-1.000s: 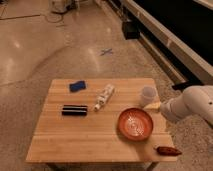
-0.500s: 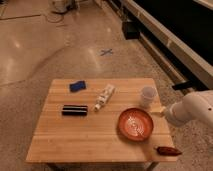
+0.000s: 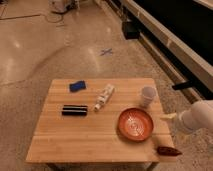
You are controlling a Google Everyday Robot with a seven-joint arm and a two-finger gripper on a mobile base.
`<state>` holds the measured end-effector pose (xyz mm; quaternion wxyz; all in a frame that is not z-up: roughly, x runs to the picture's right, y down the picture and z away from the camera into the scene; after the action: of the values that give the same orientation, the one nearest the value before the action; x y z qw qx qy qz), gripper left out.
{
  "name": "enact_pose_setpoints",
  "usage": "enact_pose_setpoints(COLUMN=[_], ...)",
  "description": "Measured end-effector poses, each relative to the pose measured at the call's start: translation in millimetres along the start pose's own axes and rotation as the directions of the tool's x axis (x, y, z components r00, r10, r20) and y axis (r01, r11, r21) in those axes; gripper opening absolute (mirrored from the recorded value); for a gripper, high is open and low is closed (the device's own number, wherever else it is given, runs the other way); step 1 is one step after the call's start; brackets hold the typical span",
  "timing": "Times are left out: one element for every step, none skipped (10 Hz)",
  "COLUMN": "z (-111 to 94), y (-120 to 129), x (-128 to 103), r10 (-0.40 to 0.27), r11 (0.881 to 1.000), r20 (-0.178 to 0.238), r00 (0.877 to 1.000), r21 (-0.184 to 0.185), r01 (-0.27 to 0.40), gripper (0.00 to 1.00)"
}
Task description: Place the pepper in the ceramic bowl
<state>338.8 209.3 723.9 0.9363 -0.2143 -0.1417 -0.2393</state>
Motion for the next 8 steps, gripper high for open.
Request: enact_pose_setpoints(z=[6,10,14,18,22,26,31,36], y=[15,27,39,49,58,66,75,79], x=[3,5,7,7,6,1,-8,-16], r10=[0.029,0.050,0.069,0.082,0.091,0.096,0.094,0.089], r11=[0.999,0.999,0.997,0.996,0.994,0.993,0.993,0.993], r20=[0.003,0.004,0.007,0.011,0.018,0.030,0.048,0.066], r00=[1.000,0.999,0.998,0.997,0.996,0.995,0.994,0.994], r21=[-0.012,-0.022,-0.034,-0.045,-0.055,-0.066,-0.077,-0.085], r01=[-0.029,-0.050,-0.069,-0.081,-0.090,-0.093,-0.090,-0.083], gripper=[0.80,0.80,0.80,0.80,0.80,0.80,0.80,0.80])
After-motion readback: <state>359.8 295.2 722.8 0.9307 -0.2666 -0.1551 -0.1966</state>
